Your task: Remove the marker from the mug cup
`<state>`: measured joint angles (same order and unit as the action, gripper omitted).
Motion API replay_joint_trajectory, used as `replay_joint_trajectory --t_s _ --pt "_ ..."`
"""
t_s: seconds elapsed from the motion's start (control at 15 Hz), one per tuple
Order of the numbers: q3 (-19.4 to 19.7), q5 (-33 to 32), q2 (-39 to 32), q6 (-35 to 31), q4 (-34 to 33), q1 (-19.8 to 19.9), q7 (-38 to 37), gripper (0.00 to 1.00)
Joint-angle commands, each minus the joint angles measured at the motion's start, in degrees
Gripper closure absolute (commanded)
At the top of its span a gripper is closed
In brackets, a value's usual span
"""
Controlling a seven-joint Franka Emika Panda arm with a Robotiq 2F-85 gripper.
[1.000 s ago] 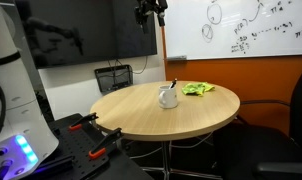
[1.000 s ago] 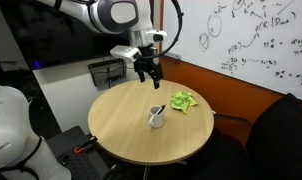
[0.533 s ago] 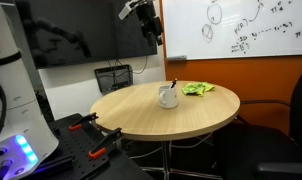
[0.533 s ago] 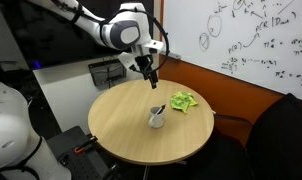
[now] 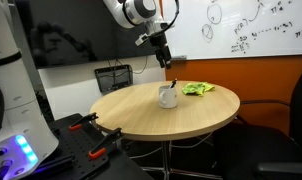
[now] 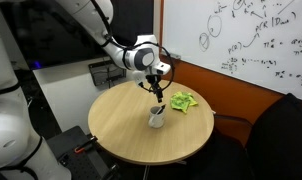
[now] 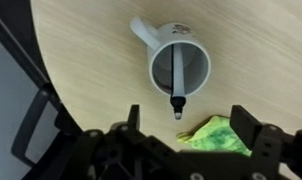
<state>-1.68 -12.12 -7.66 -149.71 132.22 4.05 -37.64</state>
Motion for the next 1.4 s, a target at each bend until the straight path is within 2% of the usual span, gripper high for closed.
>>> replay_joint_trajectory --t_s 0.0,0.13,0.2,0.4,0.53,0.6,0.67,1.0,1.07,1.13,1.33 --pt "2.8 2.4 -5.9 -1.1 -5.2 -2.9 1.6 0.32" --pt "3.1 5.8 -8.1 -0.5 -7.1 -3.5 3.7 0.49" --pt "3.4 6.8 -8.7 -0.4 -7.6 -3.8 4.5 0.52" --pt "4.2 8.2 -8.7 -0.7 -6.6 -4.9 5.9 0.48" --pt "5.2 7.7 -7.8 -1.5 -5.3 -5.5 5.8 0.42" --pt "5.5 7.7 -7.5 -1.9 -4.6 -5.6 5.9 0.36" --pt "5.5 8.0 -7.4 -2.2 -4.2 -5.6 6.3 0.36" --pt "5.8 8.2 -7.1 -3.3 -2.2 -6.0 6.2 0.5" --pt "5.8 8.3 -7.2 -3.3 -2.0 -6.0 6.2 0.56" --pt "5.8 8.6 -7.4 -3.5 -1.9 -5.9 6.3 0.53" --pt "4.9 11.9 -7.9 -3.3 -1.7 -4.8 8.3 0.57"
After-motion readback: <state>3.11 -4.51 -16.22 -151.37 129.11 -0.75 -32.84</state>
